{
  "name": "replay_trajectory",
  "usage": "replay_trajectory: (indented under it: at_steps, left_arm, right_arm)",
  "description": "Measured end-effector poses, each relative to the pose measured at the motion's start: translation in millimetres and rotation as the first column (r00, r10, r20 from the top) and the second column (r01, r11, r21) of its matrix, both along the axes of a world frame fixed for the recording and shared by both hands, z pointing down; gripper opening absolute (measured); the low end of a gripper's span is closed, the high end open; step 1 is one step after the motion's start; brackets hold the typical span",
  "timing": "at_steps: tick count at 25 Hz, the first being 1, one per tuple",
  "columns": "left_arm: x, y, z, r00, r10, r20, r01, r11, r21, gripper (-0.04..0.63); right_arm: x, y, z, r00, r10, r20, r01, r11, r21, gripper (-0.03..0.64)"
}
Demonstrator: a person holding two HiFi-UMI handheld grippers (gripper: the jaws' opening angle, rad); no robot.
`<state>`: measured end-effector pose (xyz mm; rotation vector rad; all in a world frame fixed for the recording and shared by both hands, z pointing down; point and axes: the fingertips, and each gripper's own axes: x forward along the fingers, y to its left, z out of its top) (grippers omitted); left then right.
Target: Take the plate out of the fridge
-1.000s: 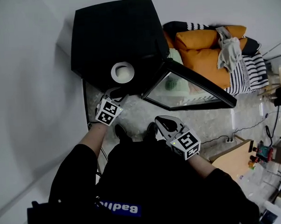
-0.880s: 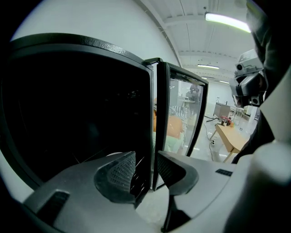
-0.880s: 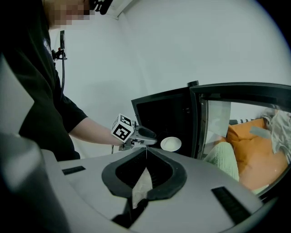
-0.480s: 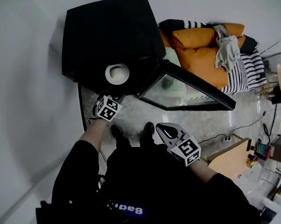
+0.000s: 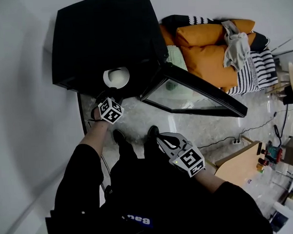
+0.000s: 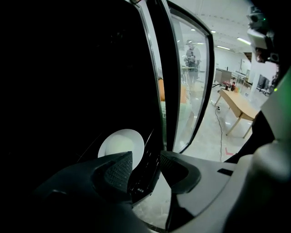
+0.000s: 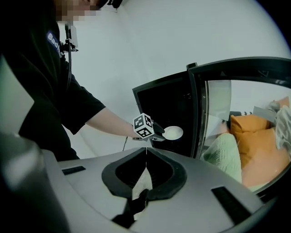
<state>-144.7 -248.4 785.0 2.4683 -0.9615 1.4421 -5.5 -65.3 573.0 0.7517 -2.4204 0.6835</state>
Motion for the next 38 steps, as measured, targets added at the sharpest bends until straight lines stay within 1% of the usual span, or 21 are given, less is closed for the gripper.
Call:
replay_trajectory:
  at_steps: [5, 9, 12, 14, 19, 24, 28, 31, 32, 34, 38]
  left_arm:
    - [-7, -11, 20, 0.997, 0.010, 0.080, -0.009, 1.000, -0.009, 0.175]
    - [-5, -16, 37, 0.987, 0.074, 0.145, -0.072, 0.997, -0.014, 0.175]
    - [-2, -17, 50, 0.969, 0.138, 0.207, -0.139, 0.990, -0.010, 0.175]
    - [-2, -20, 56, 0.957, 0.162, 0.239, -0.166, 0.986, -0.003, 0.175]
    - [-6, -29, 66, 0.939, 0.174, 0.298, -0.186, 0.982, 0.014, 0.175]
    - [-11, -34, 74, 0.904, 0.204, 0.375, -0.228, 0.973, 0.019, 0.175]
    - [-12, -38, 79, 0.877, 0.229, 0.422, -0.263, 0.965, 0.023, 0.175]
    - [-12, -38, 77, 0.862, 0.232, 0.450, -0.280, 0.959, 0.043, 0.172]
    - [-12, -38, 75, 0.858, 0.232, 0.458, -0.286, 0.957, 0.052, 0.164]
    - [-12, -38, 73, 0.851, 0.234, 0.471, -0.299, 0.952, 0.067, 0.113]
    - [-12, -37, 73, 0.838, 0.248, 0.486, -0.320, 0.945, 0.071, 0.100]
  right_arm:
    - [5, 1, 9, 1.000, 0.008, -0.009, -0.008, 1.000, -0.021, 0.009]
    - [7, 3, 15, 1.000, -0.002, -0.017, 0.002, 0.999, -0.035, 0.009]
    - [11, 7, 22, 1.000, -0.010, -0.028, 0.009, 0.999, -0.053, 0.009]
    - [12, 10, 27, 0.999, -0.016, -0.036, 0.013, 0.998, -0.062, 0.009]
    - [18, 17, 37, 0.998, -0.024, -0.049, 0.020, 0.996, -0.087, 0.009]
    - [22, 22, 44, 0.998, -0.025, -0.061, 0.018, 0.994, -0.106, 0.009]
    - [23, 24, 49, 0.998, -0.025, -0.063, 0.018, 0.993, -0.116, 0.009]
    - [22, 26, 50, 0.998, -0.029, -0.060, 0.021, 0.992, -0.121, 0.009]
    - [21, 26, 50, 0.998, -0.031, -0.058, 0.024, 0.992, -0.121, 0.009]
    - [20, 26, 49, 0.998, -0.035, -0.054, 0.029, 0.993, -0.119, 0.009]
    - [18, 27, 49, 0.998, -0.038, -0.050, 0.032, 0.992, -0.119, 0.009]
